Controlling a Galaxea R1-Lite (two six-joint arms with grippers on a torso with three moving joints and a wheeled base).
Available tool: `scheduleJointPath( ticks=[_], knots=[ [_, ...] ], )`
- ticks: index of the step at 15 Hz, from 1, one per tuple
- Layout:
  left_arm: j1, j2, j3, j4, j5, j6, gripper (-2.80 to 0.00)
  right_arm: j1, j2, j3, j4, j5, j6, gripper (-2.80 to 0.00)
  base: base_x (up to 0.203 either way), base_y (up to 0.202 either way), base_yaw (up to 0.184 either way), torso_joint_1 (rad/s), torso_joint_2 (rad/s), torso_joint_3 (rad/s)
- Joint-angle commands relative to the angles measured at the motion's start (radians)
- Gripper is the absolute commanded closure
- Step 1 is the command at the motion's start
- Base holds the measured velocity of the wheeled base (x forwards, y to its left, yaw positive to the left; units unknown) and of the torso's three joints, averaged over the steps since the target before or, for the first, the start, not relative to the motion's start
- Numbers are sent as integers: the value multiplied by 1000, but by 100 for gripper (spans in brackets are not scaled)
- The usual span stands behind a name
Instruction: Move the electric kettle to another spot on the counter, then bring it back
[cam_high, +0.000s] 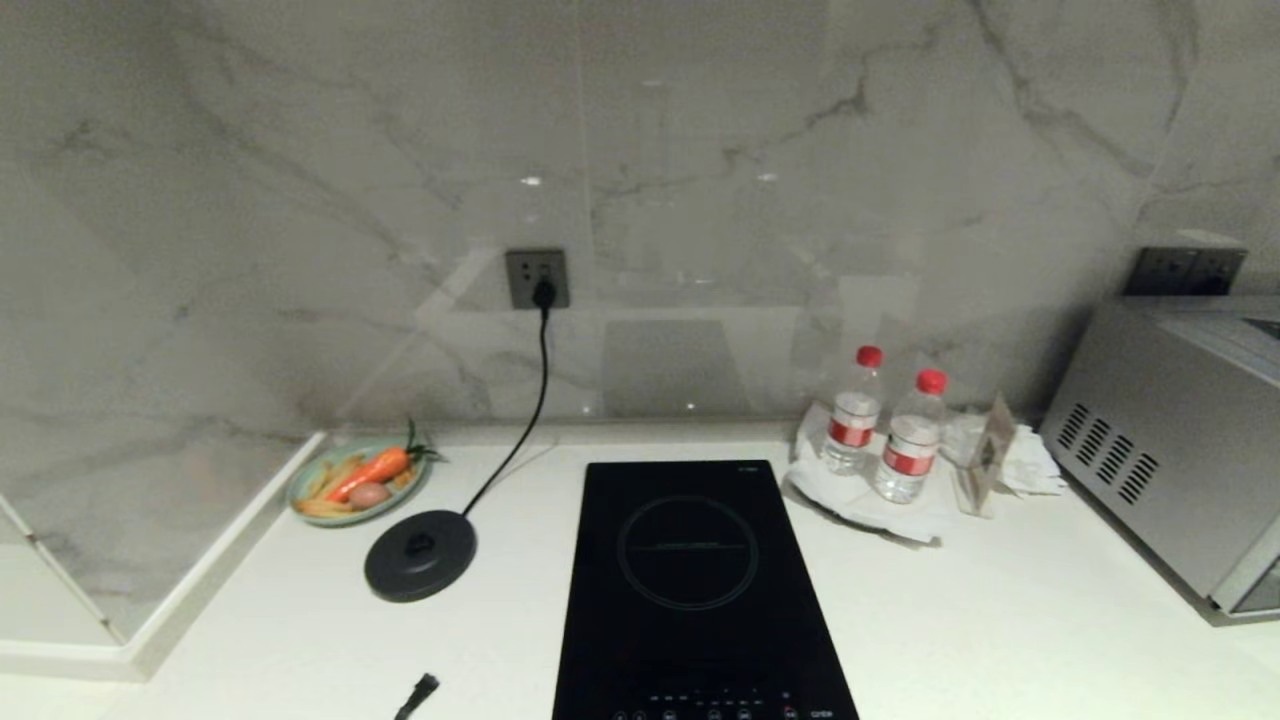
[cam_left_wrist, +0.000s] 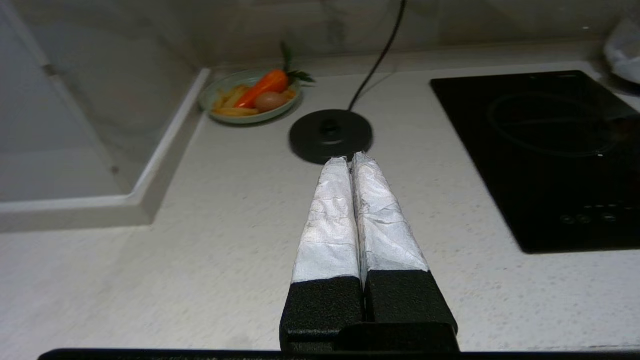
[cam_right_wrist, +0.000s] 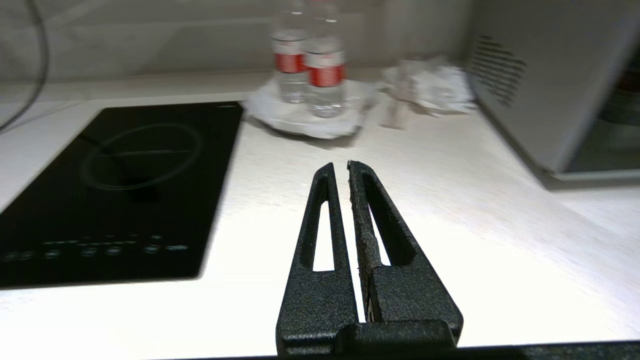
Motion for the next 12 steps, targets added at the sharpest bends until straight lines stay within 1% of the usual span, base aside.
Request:
scheduleJointPath(
  ticks=[1,3,12],
  knots=[
    [0,2,-1,0,0,0,0,0,0,0,0,0,0,0,3,8,-155,7,7,7],
    [0,2,0,0,0,0,0,0,0,0,0,0,-1,0,1,5,-109,1,5,2],
    [0,2,-1,0,2,-1,0,0,0,0,0,0,-1,0,0,0,0,0,0,0]
  ],
)
